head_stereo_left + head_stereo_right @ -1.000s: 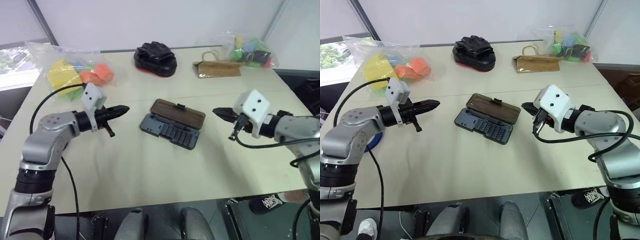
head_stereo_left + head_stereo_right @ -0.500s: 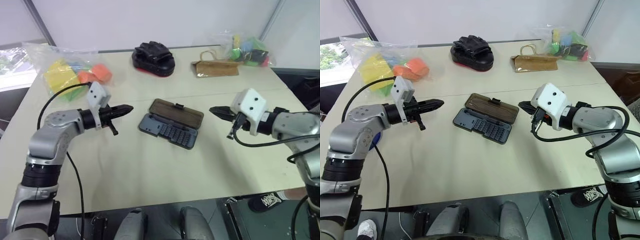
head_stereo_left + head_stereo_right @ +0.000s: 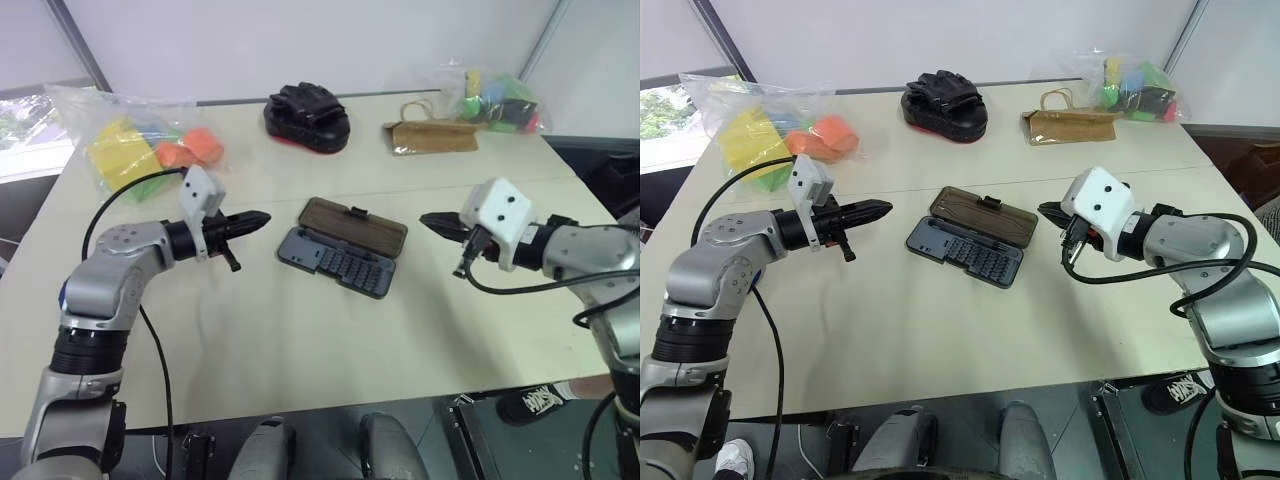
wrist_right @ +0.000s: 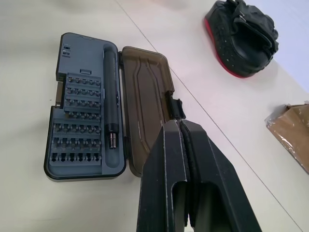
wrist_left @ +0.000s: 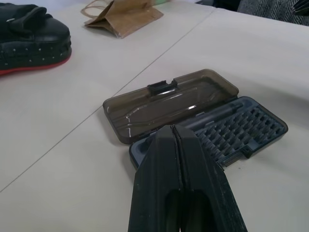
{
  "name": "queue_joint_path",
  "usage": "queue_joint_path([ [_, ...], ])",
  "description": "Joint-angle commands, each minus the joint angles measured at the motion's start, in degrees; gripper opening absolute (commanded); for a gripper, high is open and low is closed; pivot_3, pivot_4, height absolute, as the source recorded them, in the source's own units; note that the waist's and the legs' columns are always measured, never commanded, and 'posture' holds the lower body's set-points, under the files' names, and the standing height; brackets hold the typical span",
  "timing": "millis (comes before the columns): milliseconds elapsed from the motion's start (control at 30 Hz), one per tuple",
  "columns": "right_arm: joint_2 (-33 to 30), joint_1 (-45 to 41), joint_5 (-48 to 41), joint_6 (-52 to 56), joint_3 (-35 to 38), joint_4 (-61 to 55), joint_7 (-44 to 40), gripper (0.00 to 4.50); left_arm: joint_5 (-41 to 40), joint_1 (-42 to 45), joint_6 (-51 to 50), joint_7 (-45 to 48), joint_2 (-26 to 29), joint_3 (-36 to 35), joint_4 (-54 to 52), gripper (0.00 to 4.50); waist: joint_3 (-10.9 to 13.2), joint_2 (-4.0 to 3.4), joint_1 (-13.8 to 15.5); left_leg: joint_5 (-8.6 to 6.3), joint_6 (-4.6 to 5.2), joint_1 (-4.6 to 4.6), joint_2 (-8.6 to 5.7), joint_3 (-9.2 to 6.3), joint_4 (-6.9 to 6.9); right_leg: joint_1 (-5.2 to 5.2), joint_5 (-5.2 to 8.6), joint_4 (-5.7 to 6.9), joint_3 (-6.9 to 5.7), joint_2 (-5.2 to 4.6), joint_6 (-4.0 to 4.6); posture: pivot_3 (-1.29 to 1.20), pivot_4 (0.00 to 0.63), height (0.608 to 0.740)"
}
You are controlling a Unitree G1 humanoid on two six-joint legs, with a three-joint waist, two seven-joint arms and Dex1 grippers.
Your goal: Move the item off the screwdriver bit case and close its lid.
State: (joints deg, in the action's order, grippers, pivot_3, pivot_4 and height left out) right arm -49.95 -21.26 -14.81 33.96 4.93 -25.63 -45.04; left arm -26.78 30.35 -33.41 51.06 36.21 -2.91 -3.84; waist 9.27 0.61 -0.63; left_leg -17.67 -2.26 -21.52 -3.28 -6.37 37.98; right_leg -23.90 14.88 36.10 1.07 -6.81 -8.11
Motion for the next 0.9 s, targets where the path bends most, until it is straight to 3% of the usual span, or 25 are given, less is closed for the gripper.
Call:
queue_joint_path([
  [33, 2.17, -2.01, -0.35, 3.16, 0.78, -0.48, 3.66, 0.94, -0.41, 1.06, -0.09, -0.2, 0.0, -0.47, -1.19, 0.0, 0.0, 0.0, 0.0, 0.0, -0.01, 0.0, 0.0, 0.0, 0.0, 0.0, 0.0, 0.0, 0.0, 0.0, 0.0, 0.0, 0.15, 0.74],
  [267, 15.16, -11.46, 0.24, 17.0, -0.74, 7.51, 16.49, 4.42, -0.43, 2.19, -0.54, -0.98, -0.94, -0.28, -1.24, 0.0, 0.0, 0.0, -0.18, 0.05, -0.09, -0.06, 0.0, 0.02, -0.01, -0.18, 0.0, 0.1, 0.07, 0.0, 0.0, 0.0, 0.15, 0.74],
  [500, 25.0, -21.91, 4.63, 23.68, -1.86, 21.88, 28.2, 4.42, 0.11, 2.56, -0.13, -1.59, -1.97, 0.35, -1.53, 0.0, -0.01, -0.02, -0.3, 0.11, -0.19, -0.37, -0.01, 0.02, 0.02, -0.52, -0.01, 0.15, 0.08, -0.01, 0.01, 0.0, 0.15, 0.74],
  [733, 24.13, -22.67, 11.15, 24.48, -12.59, 30.77, 28.27, 4.42, -0.03, 1.19, -0.38, -2.53, -2.21, 0.28, -3.38, 0.0, -0.01, -0.03, -0.67, 0.12, -0.21, -0.52, -0.03, 0.03, 0.04, -0.68, -0.01, 0.18, 0.07, -0.02, 0.0, 0.0, 0.15, 0.74],
  [900, 25.58, -21.77, 11.11, 26.0, -11.26, 31.91, 29.64, 4.42, -0.23, 0.5, -0.56, -3.18, -1.91, 0.03, -4.41, 0.0, -0.02, -0.03, -0.69, 0.12, -0.21, -0.54, -0.03, 0.03, 0.04, -0.71, -0.01, 0.22, 0.07, -0.02, 0.0, 0.0, 0.15, 0.74],
])
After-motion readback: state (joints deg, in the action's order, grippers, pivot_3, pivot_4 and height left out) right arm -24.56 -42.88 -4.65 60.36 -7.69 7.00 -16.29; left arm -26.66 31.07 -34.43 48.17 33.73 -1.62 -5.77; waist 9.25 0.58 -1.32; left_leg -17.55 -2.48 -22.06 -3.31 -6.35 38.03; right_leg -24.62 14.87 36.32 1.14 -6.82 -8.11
